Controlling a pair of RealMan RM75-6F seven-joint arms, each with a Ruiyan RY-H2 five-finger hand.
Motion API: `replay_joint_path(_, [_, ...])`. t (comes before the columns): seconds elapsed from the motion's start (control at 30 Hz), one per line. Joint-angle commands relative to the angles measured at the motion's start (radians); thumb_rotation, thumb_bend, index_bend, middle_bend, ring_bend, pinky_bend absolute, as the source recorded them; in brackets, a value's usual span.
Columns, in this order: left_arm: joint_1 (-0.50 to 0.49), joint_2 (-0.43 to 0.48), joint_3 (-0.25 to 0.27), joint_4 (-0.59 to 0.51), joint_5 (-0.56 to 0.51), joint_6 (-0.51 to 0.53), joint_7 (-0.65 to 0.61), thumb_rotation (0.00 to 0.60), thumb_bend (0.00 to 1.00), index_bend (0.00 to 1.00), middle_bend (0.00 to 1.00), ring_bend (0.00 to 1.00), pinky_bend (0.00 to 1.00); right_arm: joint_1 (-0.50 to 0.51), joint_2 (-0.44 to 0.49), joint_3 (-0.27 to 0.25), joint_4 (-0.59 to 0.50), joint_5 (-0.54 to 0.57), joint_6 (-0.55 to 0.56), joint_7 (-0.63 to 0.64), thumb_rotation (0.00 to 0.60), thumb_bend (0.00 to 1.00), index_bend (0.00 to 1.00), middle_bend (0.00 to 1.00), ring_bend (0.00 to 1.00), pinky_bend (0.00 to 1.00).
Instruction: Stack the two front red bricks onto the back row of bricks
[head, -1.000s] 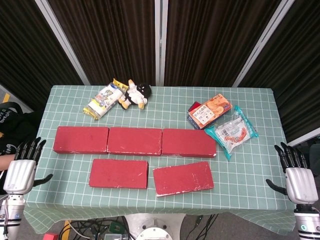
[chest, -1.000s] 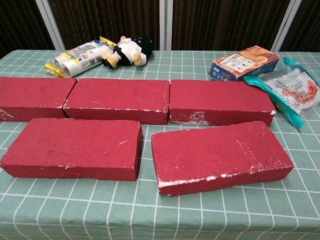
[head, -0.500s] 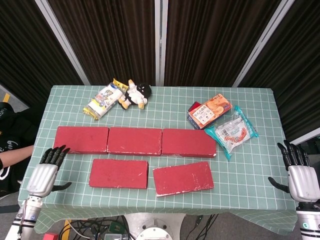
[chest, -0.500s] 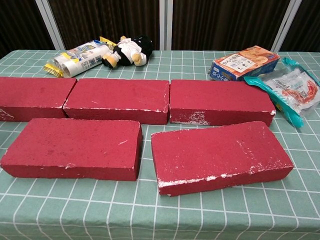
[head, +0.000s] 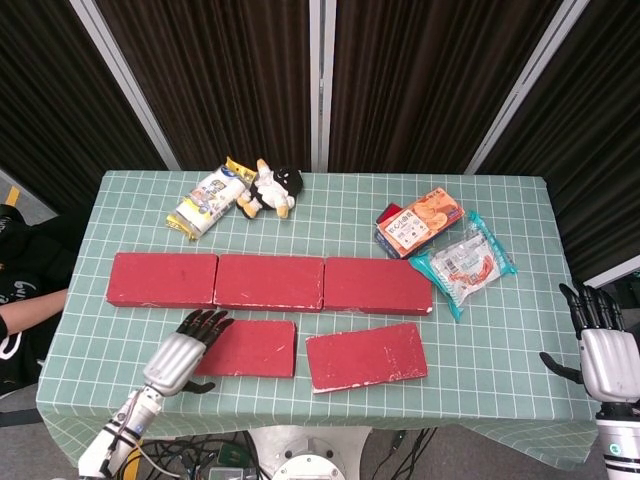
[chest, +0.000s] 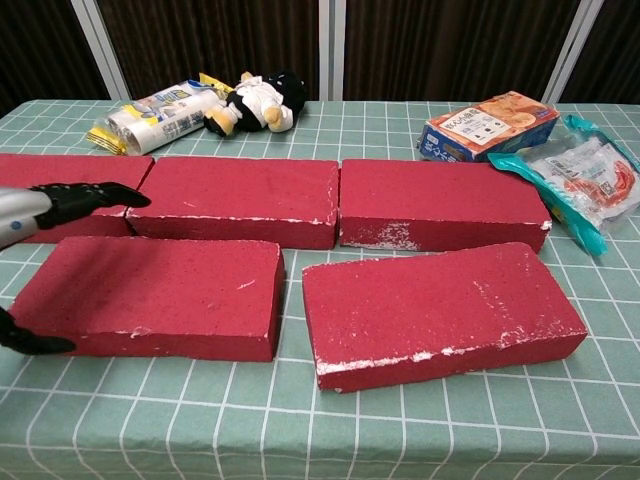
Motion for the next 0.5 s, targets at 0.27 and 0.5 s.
replay_joint_path(0.27, [-0.074,-0.075,-0.045,0.01,-0.102,-0.081,0.061,0.6,0.0,0.01,0.0,0.0,0.0,0.007,-0.012,-0.002,0.025,0.016,-0.024,0.02,0.6,0.05,0.0,0.0,0.0,0.0])
replay_joint_path(0.5, [-0.132,-0.087,-0.064,-0.007,-0.196,-0.152,0.103,0.6,0.0,0.01,0.0,0.0,0.0,0.01,-0.009,0.0,0.037,0.021,-0.031,0.03,0.6,0.05,0.0,0.0,0.0,0.0])
